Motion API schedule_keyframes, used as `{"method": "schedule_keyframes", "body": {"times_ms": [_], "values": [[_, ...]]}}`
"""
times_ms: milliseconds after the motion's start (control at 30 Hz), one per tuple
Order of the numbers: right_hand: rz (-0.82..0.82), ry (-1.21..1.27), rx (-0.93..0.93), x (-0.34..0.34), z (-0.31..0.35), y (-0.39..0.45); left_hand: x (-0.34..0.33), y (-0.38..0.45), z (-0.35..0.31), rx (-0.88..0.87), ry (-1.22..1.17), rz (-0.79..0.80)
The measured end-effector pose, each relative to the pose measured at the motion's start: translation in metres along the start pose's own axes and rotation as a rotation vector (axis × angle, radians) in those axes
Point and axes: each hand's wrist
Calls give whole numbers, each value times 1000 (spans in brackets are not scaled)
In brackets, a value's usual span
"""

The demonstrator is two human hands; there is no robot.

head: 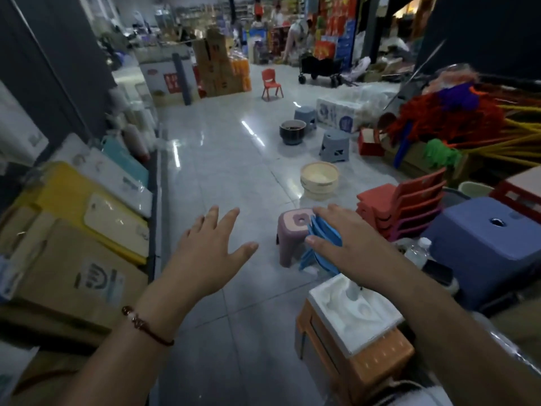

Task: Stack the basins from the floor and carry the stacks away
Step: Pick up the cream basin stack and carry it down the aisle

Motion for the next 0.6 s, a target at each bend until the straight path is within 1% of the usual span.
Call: {"method": "schedule_keyframes", "body": {"times_ms": [67, 167, 267, 400, 467, 600], "values": [[44, -5, 32, -9, 3, 28, -8, 20, 11, 37, 1, 18], [68, -47, 64, -25, 7, 73, -15, 55, 27, 71, -8, 15], [102, -67, 52, -45, 16, 120, -21, 100, 48, 68, -24, 2], [197, -122, 38, -81, 31, 189, -34, 166, 87, 66, -56, -11], [192, -147, 37, -104, 36, 232, -42, 207, 110, 47, -67, -4], [149, -187, -14, -144, 48, 319, -45, 294, 155, -19, -16, 29]]}}
Point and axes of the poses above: each hand's wrist, its own y-axis towards the middle knuckle, its own x-axis out of the back of the hand, z = x × y, and after that the axes turned 10 degrees about -z, right-handed
